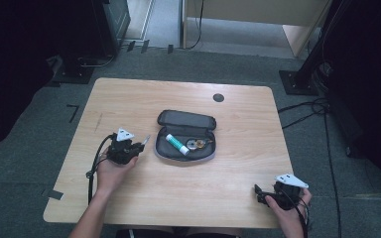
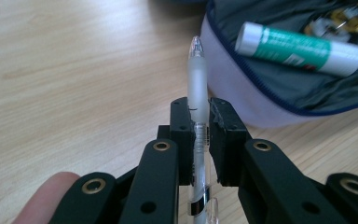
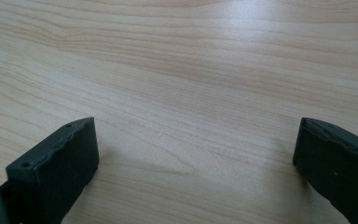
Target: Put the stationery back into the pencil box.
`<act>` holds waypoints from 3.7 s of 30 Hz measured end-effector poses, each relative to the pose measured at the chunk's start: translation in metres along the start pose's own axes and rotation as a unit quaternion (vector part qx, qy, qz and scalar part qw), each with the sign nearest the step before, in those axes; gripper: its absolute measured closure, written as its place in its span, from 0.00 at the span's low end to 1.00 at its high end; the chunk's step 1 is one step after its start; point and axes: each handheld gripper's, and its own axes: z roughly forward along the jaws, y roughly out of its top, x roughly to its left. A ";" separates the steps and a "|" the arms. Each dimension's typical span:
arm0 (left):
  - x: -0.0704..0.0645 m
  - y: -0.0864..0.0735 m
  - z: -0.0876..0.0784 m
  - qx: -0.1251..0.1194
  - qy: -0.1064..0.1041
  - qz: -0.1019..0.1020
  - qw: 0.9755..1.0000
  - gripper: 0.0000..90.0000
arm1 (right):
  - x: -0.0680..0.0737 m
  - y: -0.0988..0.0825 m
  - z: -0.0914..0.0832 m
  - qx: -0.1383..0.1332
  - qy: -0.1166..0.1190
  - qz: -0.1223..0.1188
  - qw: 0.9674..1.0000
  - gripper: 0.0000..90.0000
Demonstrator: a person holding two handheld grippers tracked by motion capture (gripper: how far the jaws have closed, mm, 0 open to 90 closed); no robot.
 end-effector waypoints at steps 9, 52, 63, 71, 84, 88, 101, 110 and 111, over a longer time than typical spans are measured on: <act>-0.011 0.014 -0.013 -0.042 -0.026 0.006 0.999 0.90 | 0.000 0.000 0.000 0.000 -0.004 0.003 1.000 0.00; -0.077 0.090 0.024 -0.088 -0.093 0.065 0.990 0.90 | 0.000 0.000 0.000 0.000 -0.004 0.002 1.000 0.00; -0.076 0.091 0.041 -0.084 -0.095 0.091 0.988 0.90 | 0.000 0.000 0.000 0.000 -0.005 0.002 1.000 0.00; -0.076 0.087 0.051 -0.077 -0.088 0.124 0.985 0.90 | 0.000 0.000 0.000 -0.001 -0.005 0.002 1.000 0.00; -0.077 0.073 0.064 -0.046 -0.095 0.166 0.981 0.90 | 0.000 0.000 0.000 0.000 -0.004 0.003 1.000 0.00; -0.081 0.069 0.067 -0.028 -0.087 0.199 0.976 0.90 | 0.000 0.000 0.000 0.000 -0.004 0.003 1.000 0.00; -0.071 0.058 0.070 -0.012 -0.090 0.181 0.979 0.86 | 0.000 0.000 0.000 0.000 -0.005 0.002 1.000 0.00; -0.062 0.059 0.064 -0.025 -0.102 0.140 0.985 0.78 | 0.000 0.000 0.000 0.000 -0.004 0.003 1.000 0.00; -0.062 0.059 0.064 -0.025 -0.102 0.140 0.985 0.77 | 0.000 0.000 0.000 0.000 -0.004 0.003 1.000 0.00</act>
